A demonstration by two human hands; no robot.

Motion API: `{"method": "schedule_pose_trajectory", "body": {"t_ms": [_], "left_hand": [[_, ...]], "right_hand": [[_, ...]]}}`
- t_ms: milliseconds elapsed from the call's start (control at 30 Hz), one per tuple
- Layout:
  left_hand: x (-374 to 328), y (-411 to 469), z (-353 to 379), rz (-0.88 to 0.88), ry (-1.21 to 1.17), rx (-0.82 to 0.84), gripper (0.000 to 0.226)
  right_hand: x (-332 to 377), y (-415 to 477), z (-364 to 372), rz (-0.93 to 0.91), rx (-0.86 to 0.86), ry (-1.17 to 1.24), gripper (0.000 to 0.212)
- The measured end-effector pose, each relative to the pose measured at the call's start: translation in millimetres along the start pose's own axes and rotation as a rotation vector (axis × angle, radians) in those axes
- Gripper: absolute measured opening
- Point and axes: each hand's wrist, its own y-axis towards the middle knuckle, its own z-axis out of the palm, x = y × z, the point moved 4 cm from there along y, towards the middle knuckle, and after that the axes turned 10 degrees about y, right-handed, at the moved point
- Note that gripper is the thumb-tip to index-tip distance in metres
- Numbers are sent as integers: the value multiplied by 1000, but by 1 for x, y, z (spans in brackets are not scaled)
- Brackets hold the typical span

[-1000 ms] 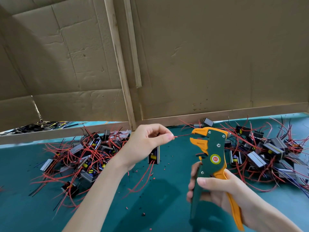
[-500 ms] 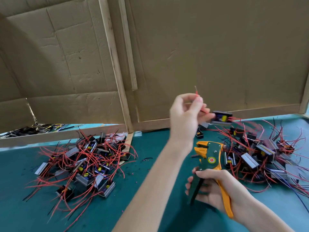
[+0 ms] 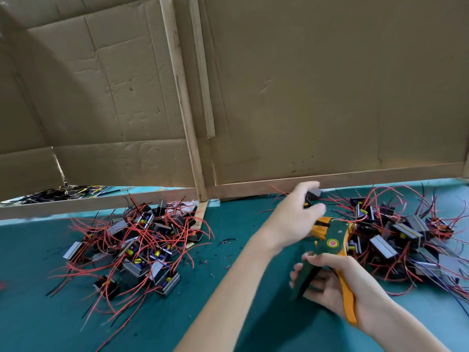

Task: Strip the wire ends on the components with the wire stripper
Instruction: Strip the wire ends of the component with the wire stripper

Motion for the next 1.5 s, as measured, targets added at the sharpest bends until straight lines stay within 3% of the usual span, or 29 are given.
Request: {"method": "schedule_pose_trajectory", "body": {"t_ms": [133, 233, 300, 433, 600, 700, 800, 933, 1000, 1100, 1200, 1300, 1400, 1500], "left_hand": [[59, -24, -66, -182, 457, 16, 37], [111, -38, -109, -463, 780, -100, 40], [137, -42, -127, -557, 867, -168, 40], [169, -38, -125, -466, 805, -155, 50], [191, -29, -97, -474, 989, -27, 51], [188, -29, -96, -471, 967, -71, 61], [170, -27, -106, -437, 763, -235, 65], [119, -32, -135, -187, 362, -466, 62], [91, -39, -144, -67, 128, -485, 57], [64, -47, -149, 75, 43, -502, 35], [61, -51, -142, 87, -5, -373, 36], [77, -54, -128, -54, 162, -62, 59], [93, -58, -119, -217, 306, 215, 67], [98, -62, -126, -348, 411, 277, 63]], "right_hand": [[-1, -2, 0, -10, -9, -23, 28], [-3, -4, 0, -4, 13, -50, 32], [-4, -5, 1, 2, 19, -61, 31], [-5, -3, -1, -3, 9, -83, 28], [-7, -2, -3, 6, 17, -89, 28], [-8, -1, -3, 13, 21, -88, 29], [-6, 0, -4, 8, 20, -88, 30], [-7, 0, -3, 4, 19, -88, 29], [-7, -1, -3, 6, 30, -94, 28], [-8, -2, -2, 0, 34, -104, 27], [-8, -4, 0, -7, 30, -109, 25], [-7, -5, 0, -12, 23, -111, 25], [-6, -6, 1, -16, 21, -110, 28], [-4, -7, 2, -24, 24, -104, 29]]}}
